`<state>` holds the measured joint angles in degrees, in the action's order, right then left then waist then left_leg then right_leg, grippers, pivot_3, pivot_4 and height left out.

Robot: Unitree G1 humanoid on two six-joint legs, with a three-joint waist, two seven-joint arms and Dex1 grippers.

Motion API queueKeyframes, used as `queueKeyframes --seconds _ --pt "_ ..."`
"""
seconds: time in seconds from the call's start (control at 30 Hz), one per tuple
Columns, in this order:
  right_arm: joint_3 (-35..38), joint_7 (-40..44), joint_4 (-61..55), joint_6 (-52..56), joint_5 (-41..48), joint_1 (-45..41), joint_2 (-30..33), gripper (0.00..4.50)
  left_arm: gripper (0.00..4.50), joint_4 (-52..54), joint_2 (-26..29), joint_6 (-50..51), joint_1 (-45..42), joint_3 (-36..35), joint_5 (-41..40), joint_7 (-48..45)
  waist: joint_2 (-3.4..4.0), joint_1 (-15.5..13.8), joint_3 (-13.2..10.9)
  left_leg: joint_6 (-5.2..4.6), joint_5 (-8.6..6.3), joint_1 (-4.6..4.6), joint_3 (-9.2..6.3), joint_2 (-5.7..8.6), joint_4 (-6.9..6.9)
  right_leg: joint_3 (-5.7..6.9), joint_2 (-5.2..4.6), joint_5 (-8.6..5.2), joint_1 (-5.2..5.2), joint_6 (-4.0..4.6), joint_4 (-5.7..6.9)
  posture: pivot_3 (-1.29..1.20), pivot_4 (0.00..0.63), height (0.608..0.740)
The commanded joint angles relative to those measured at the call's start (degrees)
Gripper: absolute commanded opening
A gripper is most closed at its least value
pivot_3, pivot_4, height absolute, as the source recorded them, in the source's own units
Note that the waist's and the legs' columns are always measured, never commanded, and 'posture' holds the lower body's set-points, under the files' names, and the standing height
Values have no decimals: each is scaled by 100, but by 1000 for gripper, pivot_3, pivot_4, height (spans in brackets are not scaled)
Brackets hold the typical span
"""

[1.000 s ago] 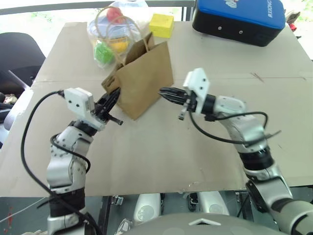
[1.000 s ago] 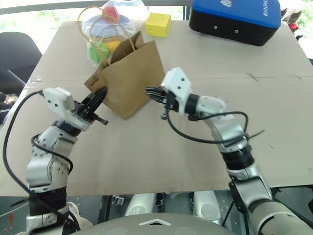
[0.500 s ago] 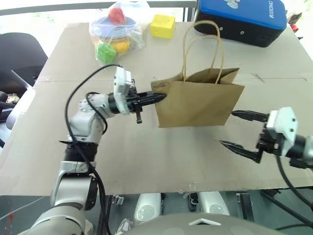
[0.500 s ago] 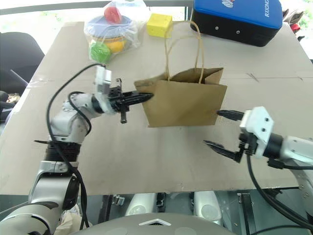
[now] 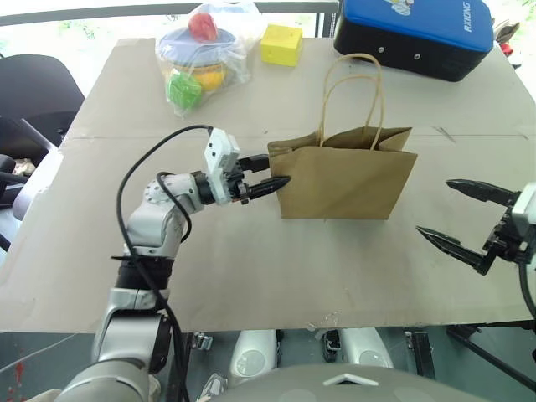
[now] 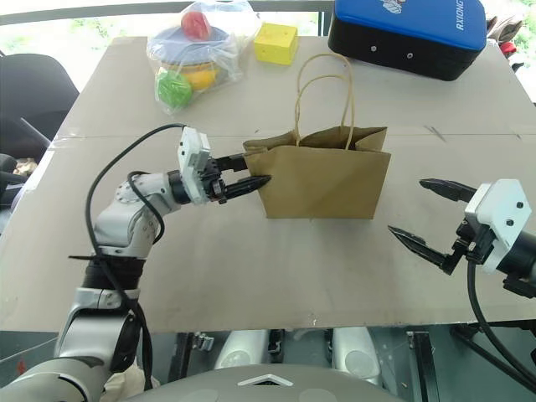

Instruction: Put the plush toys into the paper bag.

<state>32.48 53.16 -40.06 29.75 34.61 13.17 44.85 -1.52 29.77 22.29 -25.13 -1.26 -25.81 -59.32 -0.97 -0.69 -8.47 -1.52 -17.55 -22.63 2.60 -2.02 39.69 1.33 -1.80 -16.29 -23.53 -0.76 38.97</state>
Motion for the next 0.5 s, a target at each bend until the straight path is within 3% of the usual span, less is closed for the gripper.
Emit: queueKeyframes --seconds 0.03,0.3,0.5 --pt "437 159 89 -120 240 66 119 4500 4397 1229 211 559 622 -561 -533 410 0 11 0 0 0 0 1 -1 0 -2 0 0 0 0 1 0 150 733" --pt "1498 868 616 -331 367 1035 113 4500 4397 2523 1087 1341 2854 -1742 -1072 560 4 -17 3 -1 -1 7 6 -5 -3 -6 -6 -1 8 0 -8 0 150 733" --pt "1560 1103 1083 -789 27 1383 99 4500 4397 2987 1255 1430 3772 -2260 -1413 407 4 -12 3 -22 -14 56 11 -2 -14 -3 -12 -1 50 2 -11 0 150 733"
